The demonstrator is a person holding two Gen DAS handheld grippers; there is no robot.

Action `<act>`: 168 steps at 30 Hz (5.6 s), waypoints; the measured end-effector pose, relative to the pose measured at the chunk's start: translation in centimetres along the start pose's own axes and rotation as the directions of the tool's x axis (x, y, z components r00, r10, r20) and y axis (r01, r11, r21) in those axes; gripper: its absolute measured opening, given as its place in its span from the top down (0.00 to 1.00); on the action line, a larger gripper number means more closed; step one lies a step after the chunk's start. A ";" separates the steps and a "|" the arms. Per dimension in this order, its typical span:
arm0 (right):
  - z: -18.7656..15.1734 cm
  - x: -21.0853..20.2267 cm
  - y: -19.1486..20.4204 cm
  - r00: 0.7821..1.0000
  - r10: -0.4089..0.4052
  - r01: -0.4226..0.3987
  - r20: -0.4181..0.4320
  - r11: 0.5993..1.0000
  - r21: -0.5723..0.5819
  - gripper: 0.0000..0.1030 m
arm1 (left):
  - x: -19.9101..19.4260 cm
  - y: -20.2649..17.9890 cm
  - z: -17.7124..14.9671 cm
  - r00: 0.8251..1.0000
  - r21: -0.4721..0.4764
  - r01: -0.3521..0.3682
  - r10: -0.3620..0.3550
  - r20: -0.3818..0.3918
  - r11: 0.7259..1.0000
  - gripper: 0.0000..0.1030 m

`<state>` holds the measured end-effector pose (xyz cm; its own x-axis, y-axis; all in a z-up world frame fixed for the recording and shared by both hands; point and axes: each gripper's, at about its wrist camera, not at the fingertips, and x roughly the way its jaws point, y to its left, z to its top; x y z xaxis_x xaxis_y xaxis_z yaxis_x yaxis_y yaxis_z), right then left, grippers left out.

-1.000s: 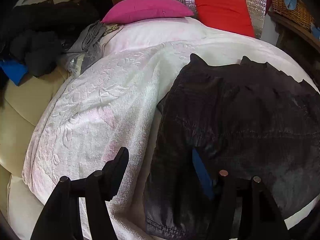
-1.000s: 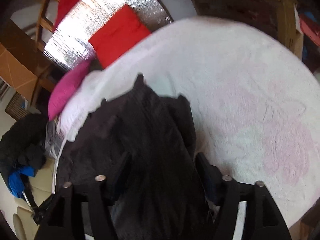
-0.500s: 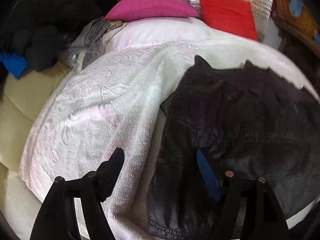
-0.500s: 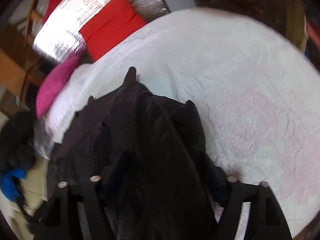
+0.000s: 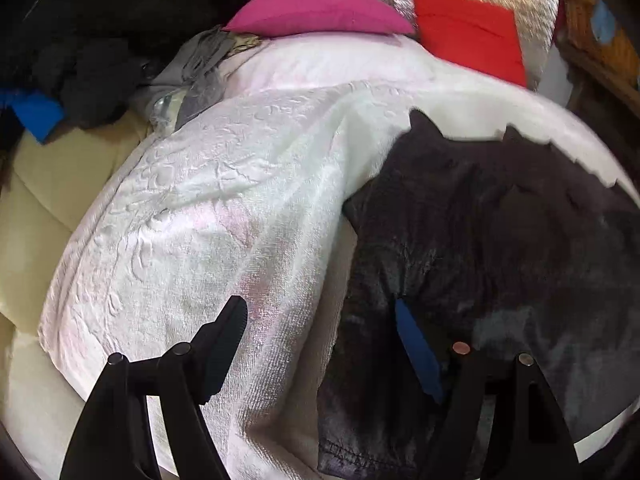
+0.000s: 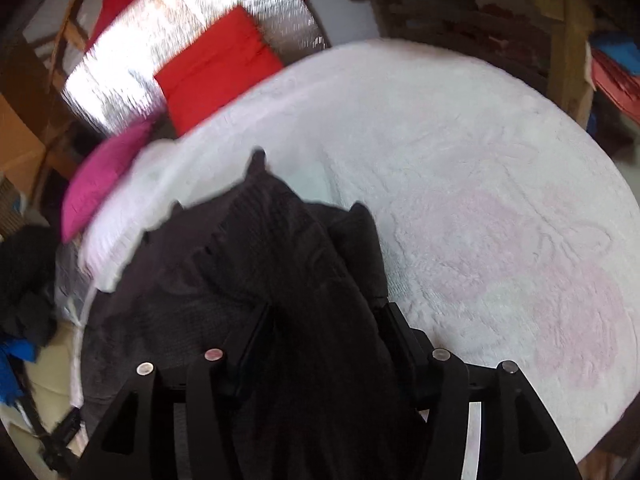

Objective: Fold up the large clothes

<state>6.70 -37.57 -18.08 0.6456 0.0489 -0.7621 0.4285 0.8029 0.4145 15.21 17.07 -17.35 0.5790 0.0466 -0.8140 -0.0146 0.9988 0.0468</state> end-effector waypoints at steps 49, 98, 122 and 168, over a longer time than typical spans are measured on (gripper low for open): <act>2.8 3.7 3.2 0.950 0.309 -0.313 -0.055 0.945 -0.097 0.63 | 6.0 -5.1 5.7 0.774 -0.161 0.612 -0.628 -0.081 0.775 0.51; -17.4 -32.5 15.7 0.909 0.097 0.058 0.405 0.934 -0.354 0.25 | -36.4 -7.5 -9.2 0.878 0.007 0.013 -0.015 0.478 1.000 0.10; -19.1 -33.6 16.7 0.909 0.085 0.073 0.407 0.931 -0.357 0.25 | -39.3 -8.7 -10.3 0.843 0.041 -0.011 -0.013 0.537 0.999 0.02; -19.2 -32.3 16.7 0.919 0.076 0.071 0.387 0.933 -0.352 0.25 | -38.5 -8.5 -10.3 0.852 0.032 -0.022 0.002 0.524 0.999 0.02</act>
<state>-19.18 -14.30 3.91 0.8705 -0.1242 -0.4762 0.2232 0.9620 0.1571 -15.37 6.98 7.58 0.9202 0.0339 -0.3901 -0.0015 0.9965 0.0832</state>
